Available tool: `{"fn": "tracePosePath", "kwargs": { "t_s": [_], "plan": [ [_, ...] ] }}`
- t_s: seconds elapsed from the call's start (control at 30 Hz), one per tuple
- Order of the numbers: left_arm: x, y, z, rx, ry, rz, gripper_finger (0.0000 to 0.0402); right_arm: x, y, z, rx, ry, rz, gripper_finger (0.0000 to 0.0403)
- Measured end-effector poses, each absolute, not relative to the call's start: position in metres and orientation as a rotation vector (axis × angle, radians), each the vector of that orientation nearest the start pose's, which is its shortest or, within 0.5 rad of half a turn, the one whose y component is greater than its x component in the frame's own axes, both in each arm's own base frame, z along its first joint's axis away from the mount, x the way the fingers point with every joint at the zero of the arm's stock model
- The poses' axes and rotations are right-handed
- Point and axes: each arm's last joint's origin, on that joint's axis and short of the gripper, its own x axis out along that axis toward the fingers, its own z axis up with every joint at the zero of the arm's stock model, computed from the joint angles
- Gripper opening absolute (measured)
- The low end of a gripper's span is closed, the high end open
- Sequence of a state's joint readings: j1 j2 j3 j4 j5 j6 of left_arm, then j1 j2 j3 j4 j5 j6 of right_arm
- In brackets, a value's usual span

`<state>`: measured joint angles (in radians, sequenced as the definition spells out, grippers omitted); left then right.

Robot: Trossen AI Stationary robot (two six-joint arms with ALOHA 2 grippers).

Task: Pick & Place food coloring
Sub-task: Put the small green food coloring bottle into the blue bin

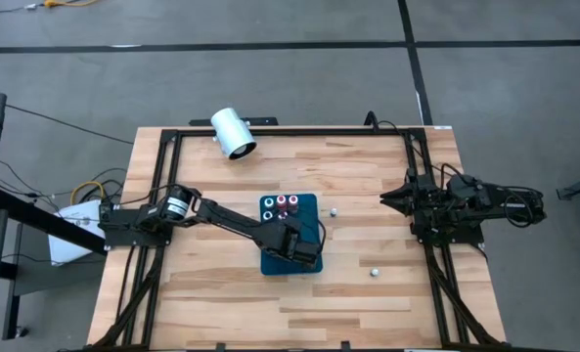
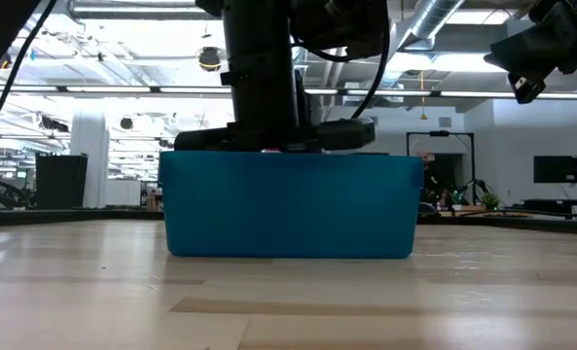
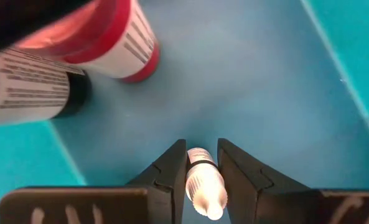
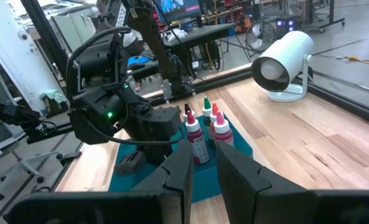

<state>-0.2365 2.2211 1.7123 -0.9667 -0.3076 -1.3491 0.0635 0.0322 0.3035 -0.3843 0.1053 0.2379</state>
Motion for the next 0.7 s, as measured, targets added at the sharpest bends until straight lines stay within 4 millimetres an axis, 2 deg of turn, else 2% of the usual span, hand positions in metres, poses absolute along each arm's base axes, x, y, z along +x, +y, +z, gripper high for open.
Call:
{"fn": "tracePosePath", "kwargs": {
  "t_s": [0.53,0.7],
  "plan": [
    [0.4173,-0.0901,0.1511,-0.667,1.156,0.959,0.0073,0.0721,0.0015,0.2246,0.228,0.107,-0.055,0.0060],
    [0.4172,-0.0902,0.1509,-0.661,1.164,0.952,0.0088,0.0721,0.0015,0.2244,0.228,0.108,-0.055,0.0060]
  ]
}}
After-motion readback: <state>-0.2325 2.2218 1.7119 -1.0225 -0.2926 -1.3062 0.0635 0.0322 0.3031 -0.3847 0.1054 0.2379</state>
